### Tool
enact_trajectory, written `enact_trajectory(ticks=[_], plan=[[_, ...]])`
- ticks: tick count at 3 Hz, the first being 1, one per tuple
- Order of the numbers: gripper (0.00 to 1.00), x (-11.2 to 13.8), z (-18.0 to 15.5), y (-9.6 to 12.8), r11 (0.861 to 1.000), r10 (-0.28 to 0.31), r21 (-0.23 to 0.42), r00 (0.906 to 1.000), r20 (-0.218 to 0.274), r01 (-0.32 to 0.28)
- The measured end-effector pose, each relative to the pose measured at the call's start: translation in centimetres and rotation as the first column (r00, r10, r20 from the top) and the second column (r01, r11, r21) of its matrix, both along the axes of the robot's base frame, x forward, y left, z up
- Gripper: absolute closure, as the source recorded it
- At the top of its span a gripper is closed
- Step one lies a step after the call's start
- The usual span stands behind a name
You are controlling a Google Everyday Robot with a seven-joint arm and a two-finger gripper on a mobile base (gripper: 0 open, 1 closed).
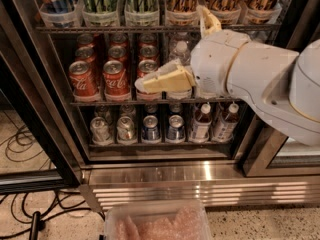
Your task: Pick orange can from top shelf of fridge
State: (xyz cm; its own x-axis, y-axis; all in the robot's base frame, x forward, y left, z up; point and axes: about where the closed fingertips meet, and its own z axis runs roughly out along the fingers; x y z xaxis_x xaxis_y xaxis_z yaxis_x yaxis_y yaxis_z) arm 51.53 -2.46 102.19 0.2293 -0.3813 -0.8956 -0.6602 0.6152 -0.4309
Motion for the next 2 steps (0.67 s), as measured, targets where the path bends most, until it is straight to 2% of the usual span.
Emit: enact_trajectory(ticks=[1, 2], plan=[[0.0, 1.57, 1.08, -0.29, 0.997, -0.079, 0.026, 0.9959, 0.045, 0.077], [0.19, 2.57, 1.59, -0.79, 0.99, -0.137, 0.039, 0.9884, 0.065, 0.135]])
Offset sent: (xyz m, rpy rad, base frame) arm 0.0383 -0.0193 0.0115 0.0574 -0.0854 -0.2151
